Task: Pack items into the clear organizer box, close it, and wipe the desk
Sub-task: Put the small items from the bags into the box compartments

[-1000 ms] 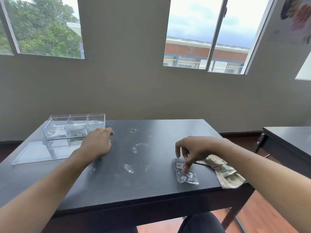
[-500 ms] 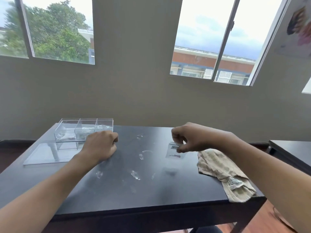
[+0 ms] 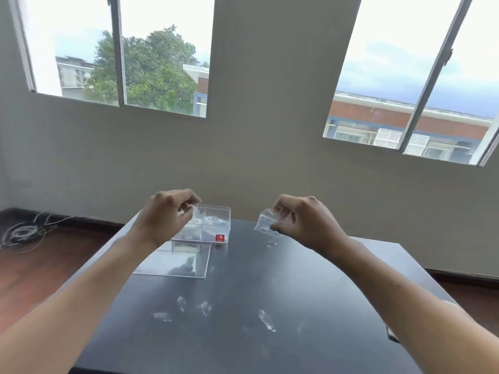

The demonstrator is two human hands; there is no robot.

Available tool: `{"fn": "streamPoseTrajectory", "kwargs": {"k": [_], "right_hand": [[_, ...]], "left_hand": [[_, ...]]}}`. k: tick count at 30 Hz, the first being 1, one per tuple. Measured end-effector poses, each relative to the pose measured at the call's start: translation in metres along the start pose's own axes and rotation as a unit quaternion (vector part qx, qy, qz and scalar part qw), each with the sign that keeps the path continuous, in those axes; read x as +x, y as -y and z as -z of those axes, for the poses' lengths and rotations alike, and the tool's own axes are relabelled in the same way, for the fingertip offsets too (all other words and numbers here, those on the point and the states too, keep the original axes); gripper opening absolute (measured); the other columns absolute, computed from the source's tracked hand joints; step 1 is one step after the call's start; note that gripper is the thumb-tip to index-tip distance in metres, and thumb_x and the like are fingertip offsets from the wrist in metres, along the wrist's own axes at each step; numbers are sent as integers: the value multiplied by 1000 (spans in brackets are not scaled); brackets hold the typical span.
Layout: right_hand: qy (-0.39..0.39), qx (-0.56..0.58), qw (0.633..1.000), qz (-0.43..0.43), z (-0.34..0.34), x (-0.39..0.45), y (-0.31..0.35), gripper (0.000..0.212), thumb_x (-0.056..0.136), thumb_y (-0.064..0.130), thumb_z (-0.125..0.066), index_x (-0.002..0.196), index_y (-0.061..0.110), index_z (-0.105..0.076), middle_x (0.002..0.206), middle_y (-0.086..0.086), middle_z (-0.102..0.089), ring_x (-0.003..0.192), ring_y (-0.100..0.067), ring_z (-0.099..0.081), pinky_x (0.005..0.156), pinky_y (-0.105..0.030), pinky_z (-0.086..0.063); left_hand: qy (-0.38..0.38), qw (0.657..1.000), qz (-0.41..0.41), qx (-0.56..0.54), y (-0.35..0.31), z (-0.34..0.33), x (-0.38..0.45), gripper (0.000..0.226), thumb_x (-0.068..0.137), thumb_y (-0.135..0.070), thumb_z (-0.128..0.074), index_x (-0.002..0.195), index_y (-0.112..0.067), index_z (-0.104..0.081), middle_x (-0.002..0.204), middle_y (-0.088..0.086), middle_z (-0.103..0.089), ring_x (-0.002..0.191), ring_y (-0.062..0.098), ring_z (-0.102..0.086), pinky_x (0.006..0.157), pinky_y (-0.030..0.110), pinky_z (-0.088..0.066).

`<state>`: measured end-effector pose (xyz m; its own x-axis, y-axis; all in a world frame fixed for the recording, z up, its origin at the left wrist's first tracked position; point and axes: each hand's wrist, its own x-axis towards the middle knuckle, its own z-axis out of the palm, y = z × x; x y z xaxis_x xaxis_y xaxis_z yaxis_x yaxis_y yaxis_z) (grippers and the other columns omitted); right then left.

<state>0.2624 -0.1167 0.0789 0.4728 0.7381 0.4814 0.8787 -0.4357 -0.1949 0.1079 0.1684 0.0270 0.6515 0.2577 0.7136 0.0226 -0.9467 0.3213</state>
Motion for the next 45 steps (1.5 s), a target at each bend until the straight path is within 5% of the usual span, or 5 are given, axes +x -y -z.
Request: {"fn": "streamPoseTrajectory", "kwargs": {"k": [9, 18, 23, 36, 45], "right_hand": [[-125, 109, 986, -22, -78, 41, 10, 32, 79, 35, -85, 79, 22, -56, 52, 13, -53, 52, -8, -51, 58, -35, -53], [-234, 133, 961, 71, -111, 52, 18, 8, 89, 13, -76, 85, 13, -69, 78, 8, -67, 71, -15, -58, 70, -22, -49], [-149, 97, 975, 134, -134, 58, 14, 2, 91, 18, -75, 92, 20, -75, 87, 10, -72, 80, -16, -59, 71, -36, -54], [-101, 37, 986, 127, -143, 55, 21, 25, 100, 25, -62, 122, 18, -73, 103, 2, -68, 95, -20, -51, 81, -36, -53], [61, -35, 993, 97, -152, 51, 25, 64, 102, 60, -14, 147, 31, -49, 139, 14, -60, 140, -19, -35, 113, -37, -20]], "left_hand": [[-102, 992, 46, 58, 52, 3, 6, 20, 89, -12, -74, 104, -25, -72, 88, -14, -78, 82, 17, -76, 72, 36, -60], [-52, 992, 64, 96, 80, 3, -7, 14, 91, -15, -70, 96, -27, -74, 93, -15, -78, 85, 16, -75, 80, 37, -57], [5, 992, 84, 97, 76, 0, -11, 20, 86, -8, -69, 95, -25, -76, 87, -12, -77, 86, 16, -74, 86, 36, -54], [110, 975, 84, 172, 94, -9, -13, 47, 92, -55, -30, 85, -30, -69, 83, -14, -68, 101, 8, -60, 97, 27, -26], [140, 970, 88, 180, 93, -11, -15, 46, 103, -53, -40, 83, -26, -72, 98, -15, -72, 117, 7, -53, 100, 23, -15]]}}
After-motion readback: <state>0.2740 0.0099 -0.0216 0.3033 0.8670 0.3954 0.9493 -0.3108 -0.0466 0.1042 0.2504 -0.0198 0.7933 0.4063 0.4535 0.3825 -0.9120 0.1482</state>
